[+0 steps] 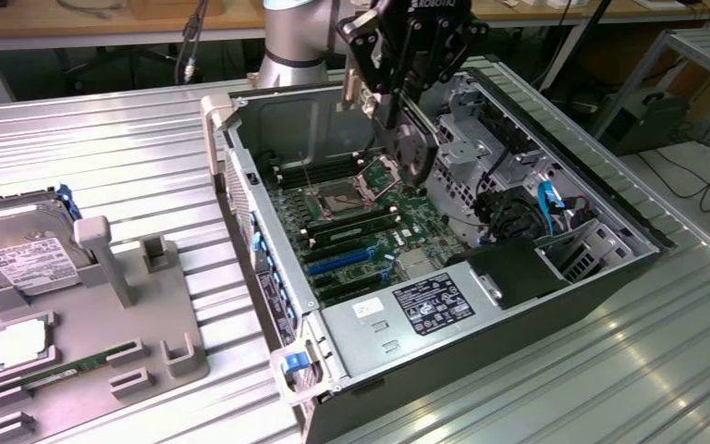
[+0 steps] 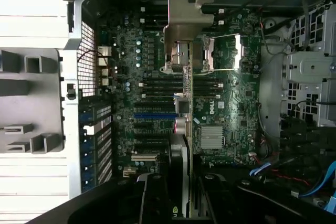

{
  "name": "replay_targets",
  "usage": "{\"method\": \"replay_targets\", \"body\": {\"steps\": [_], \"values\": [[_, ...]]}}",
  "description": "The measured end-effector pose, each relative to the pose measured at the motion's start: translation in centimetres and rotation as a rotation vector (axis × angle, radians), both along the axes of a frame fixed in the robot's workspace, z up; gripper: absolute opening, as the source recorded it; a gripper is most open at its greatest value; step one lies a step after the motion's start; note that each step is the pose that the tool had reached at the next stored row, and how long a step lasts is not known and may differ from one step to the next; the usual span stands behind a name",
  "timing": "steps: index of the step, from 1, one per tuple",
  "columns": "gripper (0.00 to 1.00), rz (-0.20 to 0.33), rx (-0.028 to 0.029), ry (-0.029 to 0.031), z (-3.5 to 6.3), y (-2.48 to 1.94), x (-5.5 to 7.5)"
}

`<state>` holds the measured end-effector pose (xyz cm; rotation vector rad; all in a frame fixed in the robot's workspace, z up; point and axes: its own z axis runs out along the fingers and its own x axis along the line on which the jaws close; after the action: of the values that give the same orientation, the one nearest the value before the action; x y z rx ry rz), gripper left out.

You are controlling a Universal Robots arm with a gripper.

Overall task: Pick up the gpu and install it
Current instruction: 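Pick up the gpu and move the gpu toward the slot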

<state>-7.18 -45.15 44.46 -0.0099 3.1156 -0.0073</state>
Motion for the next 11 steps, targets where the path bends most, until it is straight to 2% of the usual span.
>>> {"method": "replay_targets", "body": {"steps": [8, 11], "values": [[0.27, 0.0, 0.0, 0.0, 0.0, 0.0, 2.2], [0.27, 0.0, 0.0001, 0.0, 0.0, 0.0, 2.6]]}}
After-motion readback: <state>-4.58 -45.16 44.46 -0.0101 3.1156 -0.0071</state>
